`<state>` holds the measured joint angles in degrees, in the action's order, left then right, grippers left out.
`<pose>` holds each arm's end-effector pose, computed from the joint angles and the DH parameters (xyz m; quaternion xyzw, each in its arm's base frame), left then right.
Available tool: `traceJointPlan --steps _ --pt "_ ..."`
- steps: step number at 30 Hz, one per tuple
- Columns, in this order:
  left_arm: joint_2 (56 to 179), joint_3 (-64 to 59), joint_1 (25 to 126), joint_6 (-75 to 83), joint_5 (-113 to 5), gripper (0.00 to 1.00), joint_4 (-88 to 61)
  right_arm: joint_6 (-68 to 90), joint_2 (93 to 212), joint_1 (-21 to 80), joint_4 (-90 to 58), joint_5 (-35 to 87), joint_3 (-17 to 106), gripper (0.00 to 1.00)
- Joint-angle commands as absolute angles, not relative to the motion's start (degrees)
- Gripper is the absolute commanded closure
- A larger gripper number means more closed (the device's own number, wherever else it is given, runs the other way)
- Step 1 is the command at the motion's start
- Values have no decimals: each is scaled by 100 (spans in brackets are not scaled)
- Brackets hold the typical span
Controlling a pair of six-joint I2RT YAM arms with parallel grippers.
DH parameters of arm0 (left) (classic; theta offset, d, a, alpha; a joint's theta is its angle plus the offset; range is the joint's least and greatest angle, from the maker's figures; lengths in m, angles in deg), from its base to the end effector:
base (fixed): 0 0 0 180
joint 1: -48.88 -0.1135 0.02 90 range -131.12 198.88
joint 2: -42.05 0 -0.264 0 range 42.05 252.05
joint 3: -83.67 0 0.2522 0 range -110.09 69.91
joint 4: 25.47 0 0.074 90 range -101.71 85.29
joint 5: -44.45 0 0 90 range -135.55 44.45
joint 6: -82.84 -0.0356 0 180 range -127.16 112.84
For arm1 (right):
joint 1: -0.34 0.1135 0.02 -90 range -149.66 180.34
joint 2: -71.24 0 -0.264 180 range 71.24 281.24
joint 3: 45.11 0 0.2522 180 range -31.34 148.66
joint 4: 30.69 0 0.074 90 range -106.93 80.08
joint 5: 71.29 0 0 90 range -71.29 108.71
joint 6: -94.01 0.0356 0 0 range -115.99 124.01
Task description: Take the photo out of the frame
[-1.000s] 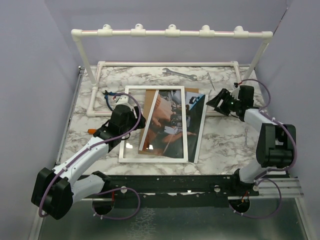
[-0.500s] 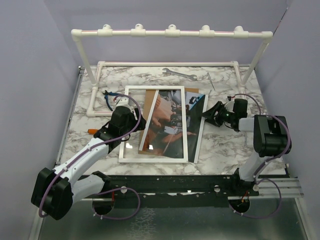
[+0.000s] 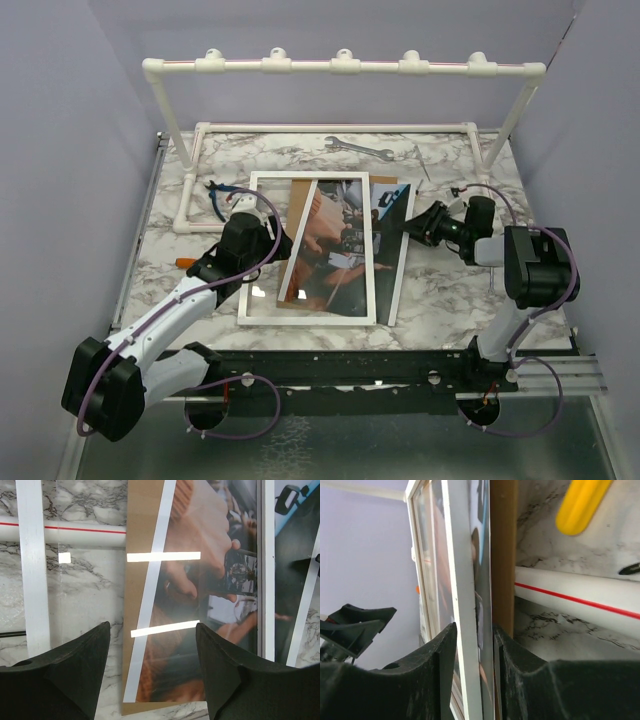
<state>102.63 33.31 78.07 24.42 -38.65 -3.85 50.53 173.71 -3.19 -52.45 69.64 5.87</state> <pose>0.2041 -0.1091 0.2410 -0.0474 0.8716 -0.2000 0.4451 0.3189 0.0080 0.1261 0.1347 0.7988 0.5121 0.2855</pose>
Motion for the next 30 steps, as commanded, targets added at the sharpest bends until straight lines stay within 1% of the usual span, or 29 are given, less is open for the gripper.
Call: traceJointPlan --steps 1,9,12,14,18,24,30 --pt "10136 3405 7771 2466 -3931 30 -437 5044 17529 -168 -5447 7275 795 62" --pt "10138 3381 7771 2441 -3911 30 -413 5030 17886 5 -5412 7360 1078 64" --pt "10159 3371 7771 2440 -3898 30 -412 5007 17964 34 -5351 7323 1189 68" --pt "10154 3363 7771 2433 -3896 30 -407 5015 17974 91 -5350 7316 1237 74" --pt "10113 3372 7772 2424 -3872 30 -375 4897 17836 148 -5156 7249 1263 98" --pt "10037 3363 7771 2397 -3830 30 -302 4680 17336 144 -4645 7128 1334 100" --pt "9965 3383 7771 2387 -3817 30 -250 4441 16805 142 -3747 7086 1656 100"
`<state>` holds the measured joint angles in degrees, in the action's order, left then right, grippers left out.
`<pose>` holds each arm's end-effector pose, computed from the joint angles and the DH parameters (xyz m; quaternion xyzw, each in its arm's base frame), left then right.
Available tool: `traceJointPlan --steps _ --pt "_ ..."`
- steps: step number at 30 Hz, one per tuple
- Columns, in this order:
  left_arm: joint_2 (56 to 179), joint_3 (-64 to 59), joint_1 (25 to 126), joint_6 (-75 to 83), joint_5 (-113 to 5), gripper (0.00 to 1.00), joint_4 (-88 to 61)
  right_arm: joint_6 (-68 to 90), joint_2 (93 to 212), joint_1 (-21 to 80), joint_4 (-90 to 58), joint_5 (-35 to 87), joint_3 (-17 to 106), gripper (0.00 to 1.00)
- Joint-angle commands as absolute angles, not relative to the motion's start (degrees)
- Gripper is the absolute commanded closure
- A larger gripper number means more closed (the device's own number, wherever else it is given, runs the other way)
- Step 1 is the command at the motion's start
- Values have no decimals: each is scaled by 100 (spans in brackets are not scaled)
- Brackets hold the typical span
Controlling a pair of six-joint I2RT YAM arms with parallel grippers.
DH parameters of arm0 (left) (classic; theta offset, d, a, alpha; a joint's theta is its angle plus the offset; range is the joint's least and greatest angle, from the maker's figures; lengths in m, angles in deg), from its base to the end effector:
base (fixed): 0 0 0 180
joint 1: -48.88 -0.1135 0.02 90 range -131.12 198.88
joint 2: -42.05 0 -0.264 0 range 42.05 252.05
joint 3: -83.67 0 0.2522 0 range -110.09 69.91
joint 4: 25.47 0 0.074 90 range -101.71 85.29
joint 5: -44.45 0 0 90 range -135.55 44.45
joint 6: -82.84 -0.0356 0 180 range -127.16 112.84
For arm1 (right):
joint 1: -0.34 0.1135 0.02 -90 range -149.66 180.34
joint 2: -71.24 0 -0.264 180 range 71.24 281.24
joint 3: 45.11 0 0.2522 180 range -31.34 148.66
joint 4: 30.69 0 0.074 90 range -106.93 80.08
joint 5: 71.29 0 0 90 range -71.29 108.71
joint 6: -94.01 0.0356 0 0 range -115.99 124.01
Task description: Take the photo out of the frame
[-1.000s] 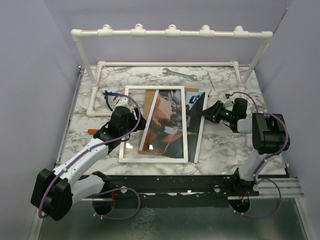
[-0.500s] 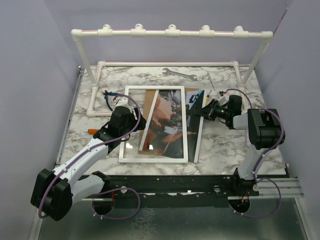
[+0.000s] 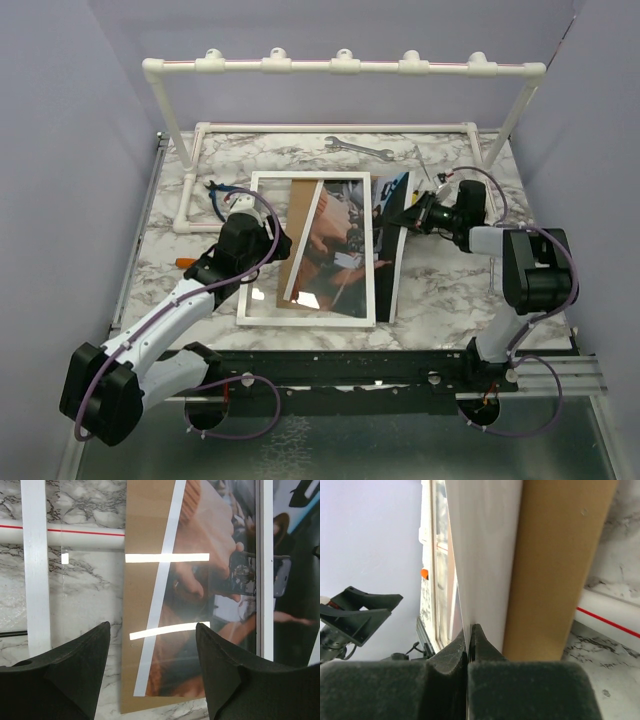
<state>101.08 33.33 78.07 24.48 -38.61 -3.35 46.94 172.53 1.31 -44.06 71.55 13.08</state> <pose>0.2006 -0.1071 0.2458 -0.0484 0.8671 -0.2042 0.4518 0.3382 0.0341 0.1527 0.0687 0.8032 0.5250 0.2732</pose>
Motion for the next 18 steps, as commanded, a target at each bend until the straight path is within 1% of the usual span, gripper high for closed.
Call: traceJointPlan --steps 1,8,14,18 --pt "9955 3391 7771 2395 -3817 30 -251 4320 16726 140 -3505 7047 1735 100" --pt "9906 3432 7771 2399 -3778 30 -237 3434 16287 -14 -1135 6119 2670 100" --pt "10025 3385 7771 2581 -3889 30 -364 2993 16023 -775 -77 5898 3123 100" --pt "10099 3344 7771 2662 -4113 30 -477 2312 16179 -924 1378 5099 4071 100"
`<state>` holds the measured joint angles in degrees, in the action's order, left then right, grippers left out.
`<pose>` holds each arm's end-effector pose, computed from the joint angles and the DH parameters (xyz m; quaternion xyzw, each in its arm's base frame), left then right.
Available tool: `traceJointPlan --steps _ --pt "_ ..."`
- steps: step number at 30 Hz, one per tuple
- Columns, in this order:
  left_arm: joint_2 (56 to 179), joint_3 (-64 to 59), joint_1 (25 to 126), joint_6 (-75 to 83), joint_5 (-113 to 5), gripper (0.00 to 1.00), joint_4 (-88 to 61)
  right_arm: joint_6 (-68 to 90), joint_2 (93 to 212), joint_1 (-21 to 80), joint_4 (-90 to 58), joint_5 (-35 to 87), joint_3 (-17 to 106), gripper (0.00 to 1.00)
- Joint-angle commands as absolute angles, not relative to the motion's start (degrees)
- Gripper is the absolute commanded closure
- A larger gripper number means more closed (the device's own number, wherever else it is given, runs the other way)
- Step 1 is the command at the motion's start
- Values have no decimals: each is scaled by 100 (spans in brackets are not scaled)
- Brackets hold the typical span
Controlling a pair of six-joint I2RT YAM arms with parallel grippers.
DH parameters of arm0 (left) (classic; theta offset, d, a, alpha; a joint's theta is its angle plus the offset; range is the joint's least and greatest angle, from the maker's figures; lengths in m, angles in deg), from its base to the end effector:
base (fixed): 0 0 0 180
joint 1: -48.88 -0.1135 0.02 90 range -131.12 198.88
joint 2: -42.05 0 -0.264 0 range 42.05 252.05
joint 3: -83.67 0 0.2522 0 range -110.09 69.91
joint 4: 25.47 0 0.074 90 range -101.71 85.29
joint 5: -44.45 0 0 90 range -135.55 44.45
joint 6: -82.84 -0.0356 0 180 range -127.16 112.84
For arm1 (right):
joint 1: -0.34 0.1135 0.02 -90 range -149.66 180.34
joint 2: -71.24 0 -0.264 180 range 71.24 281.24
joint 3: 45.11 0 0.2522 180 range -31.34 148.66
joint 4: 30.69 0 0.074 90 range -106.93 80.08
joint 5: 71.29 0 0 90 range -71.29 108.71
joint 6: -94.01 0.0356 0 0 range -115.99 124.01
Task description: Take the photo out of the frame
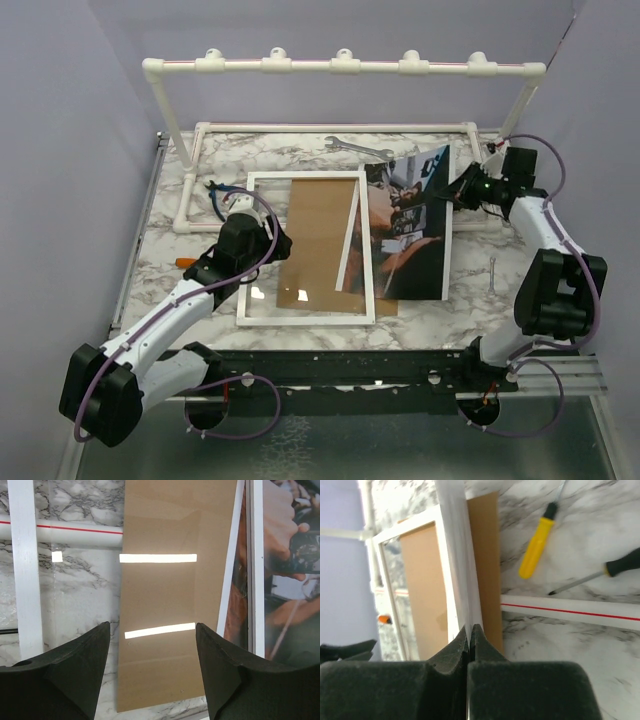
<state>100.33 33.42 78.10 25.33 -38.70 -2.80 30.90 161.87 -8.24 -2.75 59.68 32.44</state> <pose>0.1984 -0.1061 0.2470 -0.0543 0.8663 -0.2087 0.4506 0.3443 -0.0283 0.2542 0.1215 0.8562 0.3762 0.3327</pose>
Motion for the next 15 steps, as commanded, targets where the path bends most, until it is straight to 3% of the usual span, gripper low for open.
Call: traceJointPlan --steps 1,6,15 --pt "10107 3337 7776 2685 -4160 30 -490 2172 16231 -924 1684 4864 4347 100" --pt "10078 3251 7771 2639 -4422 30 -428 1687 16417 -924 2980 4256 5558 100" --pt "10061 3120 7771 2536 -4538 30 -179 990 16514 -924 4160 3161 6117 100"
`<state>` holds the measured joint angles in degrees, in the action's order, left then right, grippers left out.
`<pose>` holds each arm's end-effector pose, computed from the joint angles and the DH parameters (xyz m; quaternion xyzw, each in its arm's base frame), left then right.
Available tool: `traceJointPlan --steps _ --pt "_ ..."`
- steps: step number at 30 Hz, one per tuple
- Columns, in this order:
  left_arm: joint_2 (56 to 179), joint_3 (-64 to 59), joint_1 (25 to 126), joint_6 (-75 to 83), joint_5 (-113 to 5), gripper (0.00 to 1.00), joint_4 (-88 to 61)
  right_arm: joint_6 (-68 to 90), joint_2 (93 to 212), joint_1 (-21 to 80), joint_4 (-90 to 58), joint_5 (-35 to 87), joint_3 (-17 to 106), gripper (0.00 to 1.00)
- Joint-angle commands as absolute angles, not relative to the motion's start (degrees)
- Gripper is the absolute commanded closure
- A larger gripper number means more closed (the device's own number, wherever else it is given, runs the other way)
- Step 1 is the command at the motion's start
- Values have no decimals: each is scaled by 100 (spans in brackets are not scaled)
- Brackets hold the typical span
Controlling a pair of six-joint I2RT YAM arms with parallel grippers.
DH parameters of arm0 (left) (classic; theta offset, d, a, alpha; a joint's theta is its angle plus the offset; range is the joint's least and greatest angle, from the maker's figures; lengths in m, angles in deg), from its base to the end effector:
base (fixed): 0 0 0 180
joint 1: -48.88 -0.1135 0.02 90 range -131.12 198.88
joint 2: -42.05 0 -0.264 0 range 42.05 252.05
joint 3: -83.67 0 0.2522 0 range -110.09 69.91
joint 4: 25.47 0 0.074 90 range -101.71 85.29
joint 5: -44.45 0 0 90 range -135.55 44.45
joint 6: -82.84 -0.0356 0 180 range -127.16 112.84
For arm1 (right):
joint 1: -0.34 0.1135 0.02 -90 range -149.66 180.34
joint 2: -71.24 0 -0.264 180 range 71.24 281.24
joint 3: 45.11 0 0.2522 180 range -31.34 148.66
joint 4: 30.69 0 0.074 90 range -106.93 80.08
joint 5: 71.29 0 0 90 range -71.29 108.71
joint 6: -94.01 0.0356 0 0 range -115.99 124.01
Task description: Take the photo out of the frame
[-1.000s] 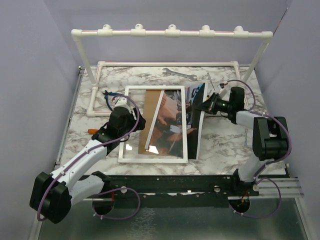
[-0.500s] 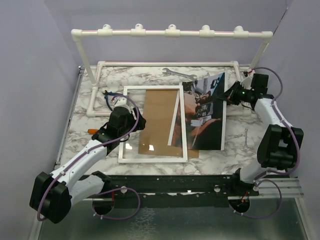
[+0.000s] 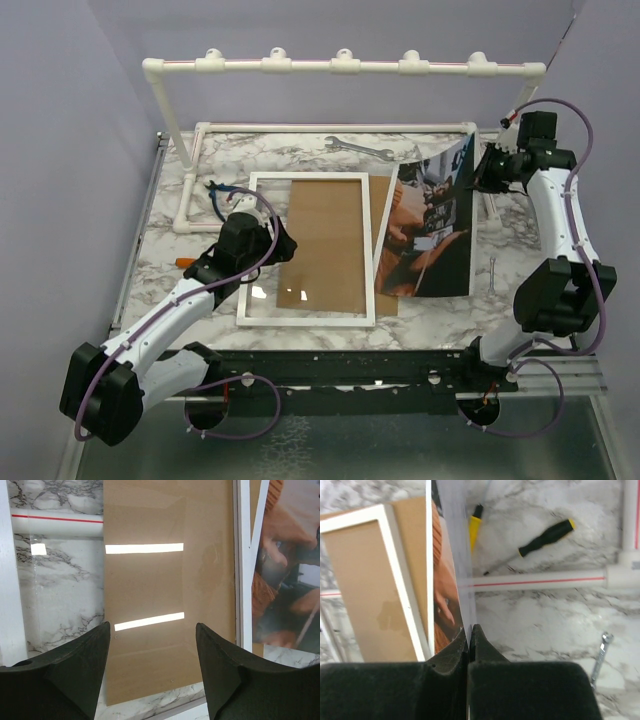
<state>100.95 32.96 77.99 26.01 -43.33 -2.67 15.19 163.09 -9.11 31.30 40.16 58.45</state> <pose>0.1992 -0.1093 0.2472 -0.0404 0.8693 -0.2402 0.4302 0.3414 -0.0436 0.3461 0.1033 0.9205 0.1800 0.3311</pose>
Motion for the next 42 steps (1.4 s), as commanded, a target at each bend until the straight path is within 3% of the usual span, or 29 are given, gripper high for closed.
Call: traceJointPlan --steps 1,8,14,15,17,18,24,30,34,37,42 --pt "10089 3104 7771 2536 -4552 30 -179 993 16552 -924 4232 2844 6168 100" --pt "10192 2955 7774 2478 -4424 30 -1 903 16919 -920 4253 1393 6651 100" --pt "10264 2837 7678 2418 -4140 30 113 806 17342 -924 4138 1296 7268 99" --pt "10294 2820 7626 2428 -4134 30 112 791 17397 -924 4105 1366 7346 90" --pt "10365 2792 7478 2453 -4120 30 105 799 17479 -924 4043 1504 7429 50" --pt "10407 2778 7390 2449 -4116 30 109 804 17499 -924 4001 1544 7432 42" --pt "10503 2696 6697 2442 -4181 22 111 1042 17129 -924 3672 1352 7122 29" --pt "10701 2640 6291 2374 -4097 3 107 1291 16304 -728 3091 2232 6241 17" --pt "10928 2659 6071 2416 -4250 3 32 1479 15947 -175 2642 2961 5579 16" --pt "11017 2744 6007 2424 -4389 3 -218 1701 15719 310 2127 3367 5088 1" --pt "11209 3141 6013 2618 -4529 6 -955 2096 15395 855 1249 3839 4186 0"
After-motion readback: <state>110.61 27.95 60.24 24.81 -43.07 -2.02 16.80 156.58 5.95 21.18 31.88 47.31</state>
